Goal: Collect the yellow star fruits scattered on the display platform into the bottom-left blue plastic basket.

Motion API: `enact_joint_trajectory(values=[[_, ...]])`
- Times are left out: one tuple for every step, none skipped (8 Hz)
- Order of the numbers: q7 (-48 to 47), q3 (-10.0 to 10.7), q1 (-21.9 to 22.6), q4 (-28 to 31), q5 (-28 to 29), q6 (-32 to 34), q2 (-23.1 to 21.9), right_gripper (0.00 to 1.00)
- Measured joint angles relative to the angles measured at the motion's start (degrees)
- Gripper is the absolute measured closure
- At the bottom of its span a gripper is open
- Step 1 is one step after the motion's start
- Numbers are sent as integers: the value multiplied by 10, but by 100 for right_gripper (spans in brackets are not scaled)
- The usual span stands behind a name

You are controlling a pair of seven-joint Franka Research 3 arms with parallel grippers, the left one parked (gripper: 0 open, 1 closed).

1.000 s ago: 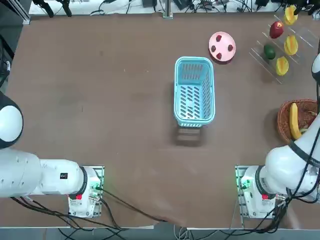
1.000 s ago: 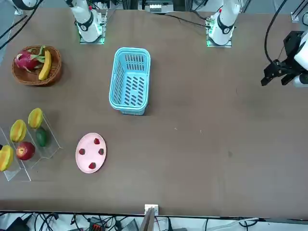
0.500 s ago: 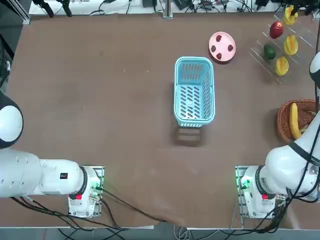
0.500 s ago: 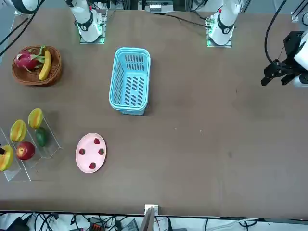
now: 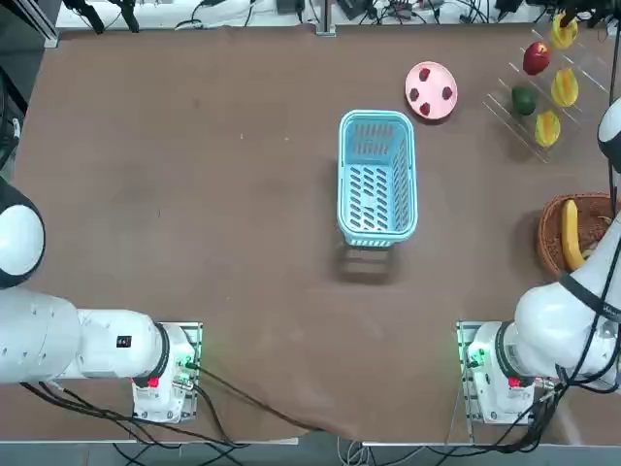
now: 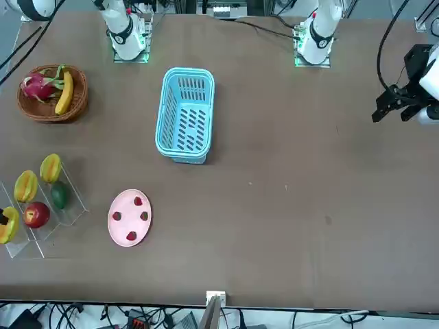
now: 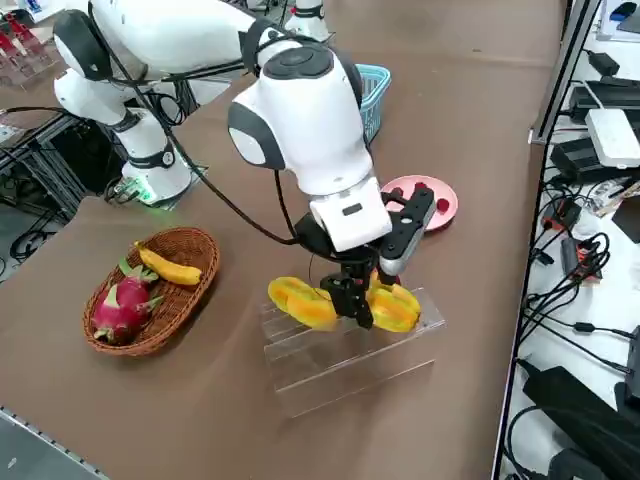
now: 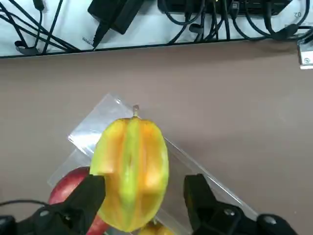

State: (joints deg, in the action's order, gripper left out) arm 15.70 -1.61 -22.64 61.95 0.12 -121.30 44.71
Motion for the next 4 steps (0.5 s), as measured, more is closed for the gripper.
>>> enact_joint_trajectory(values=[[-1,0,2,0,0,-7,4,3],[-1,-2,3,0,0,-15,8,5],[-2,-7,3,-1,2,-18,9,9],[-2,-10,3,-1,2,-18,9,12]])
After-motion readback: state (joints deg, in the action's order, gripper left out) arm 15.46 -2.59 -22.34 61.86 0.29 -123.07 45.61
